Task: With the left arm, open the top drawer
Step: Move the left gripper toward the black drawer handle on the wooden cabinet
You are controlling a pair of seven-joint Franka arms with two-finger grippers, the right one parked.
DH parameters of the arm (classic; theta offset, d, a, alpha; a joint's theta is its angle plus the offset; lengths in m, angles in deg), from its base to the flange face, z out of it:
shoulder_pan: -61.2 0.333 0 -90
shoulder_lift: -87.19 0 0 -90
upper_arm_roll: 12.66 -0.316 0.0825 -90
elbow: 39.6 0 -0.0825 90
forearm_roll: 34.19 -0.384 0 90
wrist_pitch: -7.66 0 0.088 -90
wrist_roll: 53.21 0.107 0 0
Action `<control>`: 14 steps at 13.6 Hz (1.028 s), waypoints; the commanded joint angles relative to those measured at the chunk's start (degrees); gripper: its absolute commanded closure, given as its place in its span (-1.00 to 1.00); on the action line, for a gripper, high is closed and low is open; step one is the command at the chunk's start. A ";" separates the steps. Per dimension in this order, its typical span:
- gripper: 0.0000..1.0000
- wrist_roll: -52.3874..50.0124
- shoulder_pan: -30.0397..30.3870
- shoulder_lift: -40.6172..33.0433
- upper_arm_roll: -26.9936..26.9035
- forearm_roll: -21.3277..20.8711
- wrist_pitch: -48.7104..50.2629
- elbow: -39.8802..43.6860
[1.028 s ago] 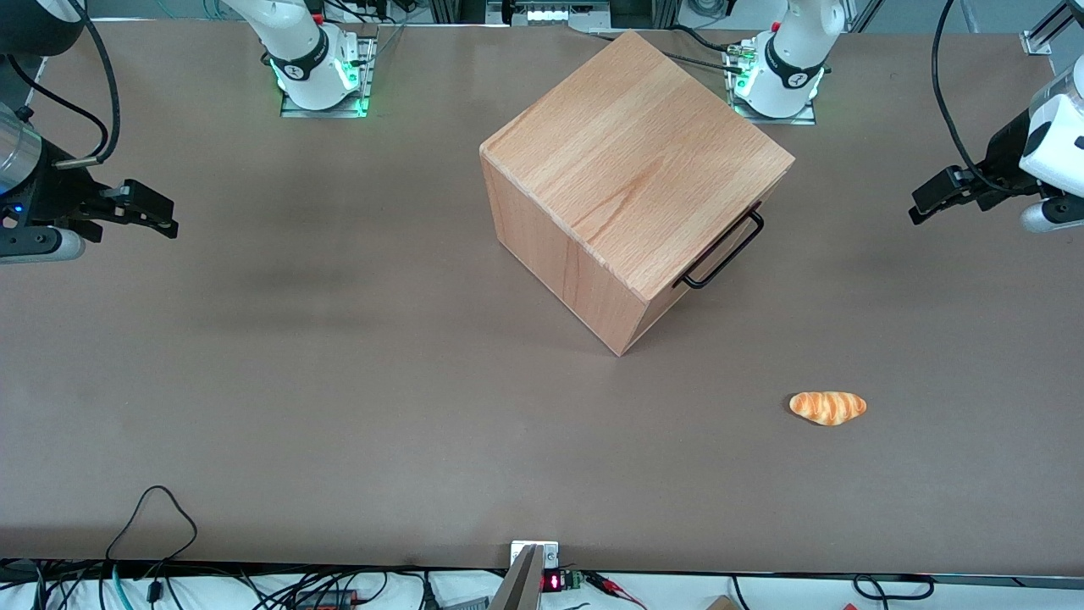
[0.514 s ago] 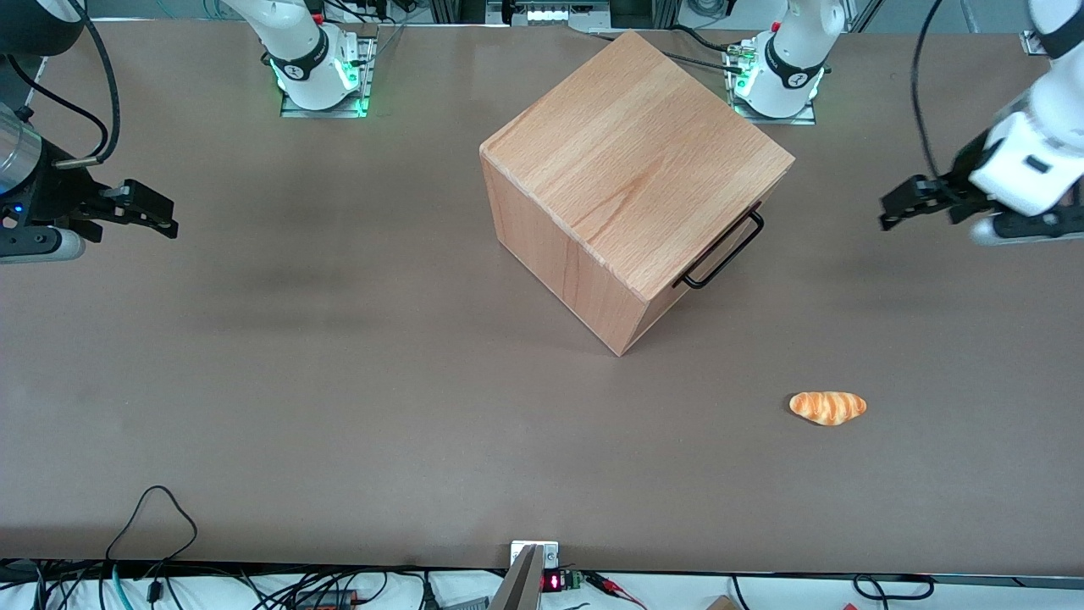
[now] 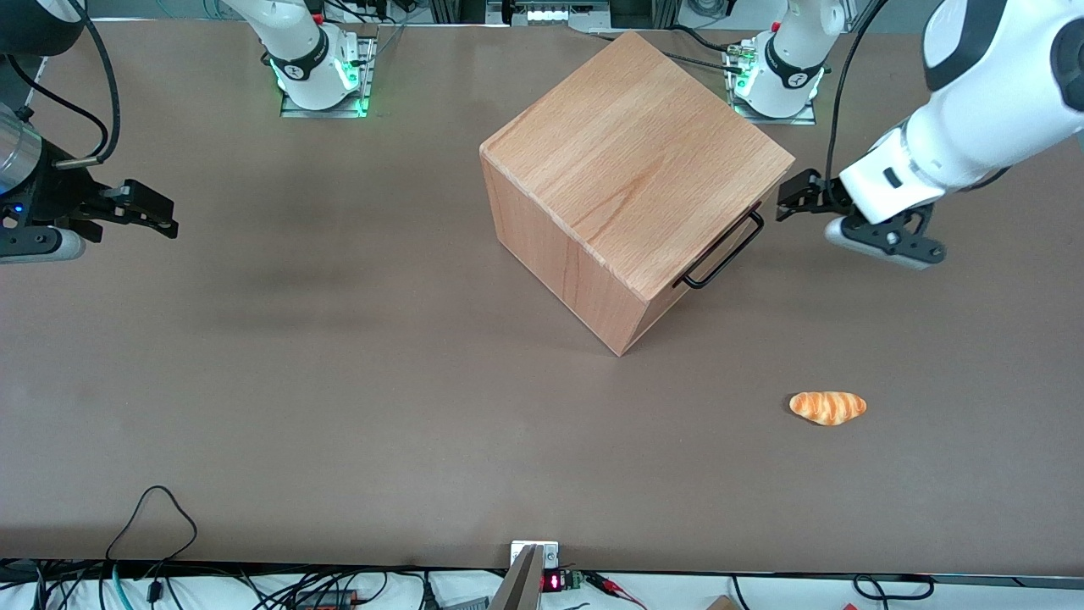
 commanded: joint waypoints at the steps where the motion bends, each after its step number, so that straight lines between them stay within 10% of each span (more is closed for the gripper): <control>1: -1.00 9.41 1.15 1.20 0.03 2.98 -3.88 -2.09; 14: -1.00 21.19 0.18 7.00 3.10 3.68 -12.49 -5.51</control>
